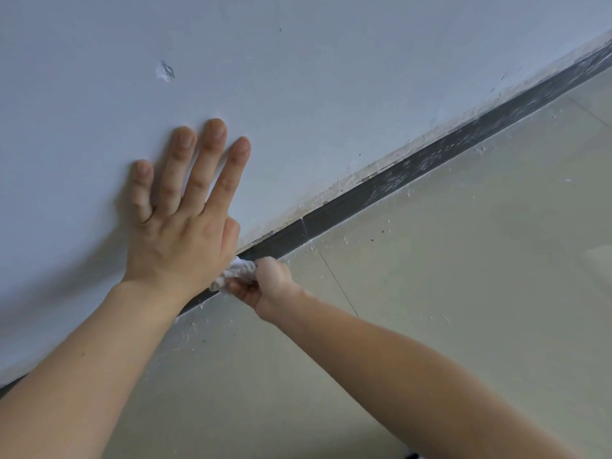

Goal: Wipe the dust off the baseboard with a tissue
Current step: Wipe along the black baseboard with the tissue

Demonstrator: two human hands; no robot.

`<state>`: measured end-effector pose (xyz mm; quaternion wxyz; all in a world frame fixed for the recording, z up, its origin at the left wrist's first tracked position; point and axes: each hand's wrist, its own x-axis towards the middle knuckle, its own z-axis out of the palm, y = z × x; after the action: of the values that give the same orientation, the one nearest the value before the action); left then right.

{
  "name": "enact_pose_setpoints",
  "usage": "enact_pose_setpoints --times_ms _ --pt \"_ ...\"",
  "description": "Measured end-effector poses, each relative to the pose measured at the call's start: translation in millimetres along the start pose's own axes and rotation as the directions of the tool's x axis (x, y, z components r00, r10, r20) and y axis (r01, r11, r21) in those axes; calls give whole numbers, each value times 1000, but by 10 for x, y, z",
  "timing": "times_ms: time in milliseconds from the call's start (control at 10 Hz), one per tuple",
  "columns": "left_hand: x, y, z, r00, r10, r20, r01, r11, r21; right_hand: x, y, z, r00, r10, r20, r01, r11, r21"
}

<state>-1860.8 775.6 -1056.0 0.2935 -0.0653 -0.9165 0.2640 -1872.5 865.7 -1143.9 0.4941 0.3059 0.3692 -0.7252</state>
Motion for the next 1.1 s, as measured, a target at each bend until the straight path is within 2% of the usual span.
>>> enact_pose_setpoints --times_ms 100,200,300,400,500,600,700,800,900,1000,1100 --pt "8 20 -2 1000 -15 5 15 999 -35 -147 -343 -285 990 -138 -23 139 988 71" --pt "20 42 -12 999 -31 29 33 997 -66 -281 -729 -643 952 -289 -104 306 924 231" --pt "13 37 -39 998 -33 48 37 997 -72 -310 -1045 -996 865 -384 -324 493 775 395" --pt "28 76 -52 998 -43 47 48 994 -102 -423 -1138 -1089 826 -414 -382 530 802 275" --pt "101 228 -34 998 10 63 3 981 -192 -418 -834 -924 875 -379 -301 381 923 -56" --pt "162 421 -45 988 149 46 -131 952 -278 -344 -394 -750 969 -210 -129 149 916 -373" --pt "359 463 -85 967 255 -18 -249 922 -296 -289 -269 -600 988 -151 -44 92 784 -614" --pt "755 420 -93 933 354 -66 -360 909 -212 -261 -478 -518 974 -216 -70 166 887 -431" --pt "1126 537 -102 924 378 -58 -382 916 -121 -202 -815 -608 965 -227 -134 193 955 -223" --pt "1078 651 53 916 392 -90 -393 919 1 -228 -1115 -835 954 -239 -183 217 967 -134" --pt "1097 676 106 906 421 -50 -416 905 94 -308 -1463 -1095 932 -256 -255 259 966 -22"
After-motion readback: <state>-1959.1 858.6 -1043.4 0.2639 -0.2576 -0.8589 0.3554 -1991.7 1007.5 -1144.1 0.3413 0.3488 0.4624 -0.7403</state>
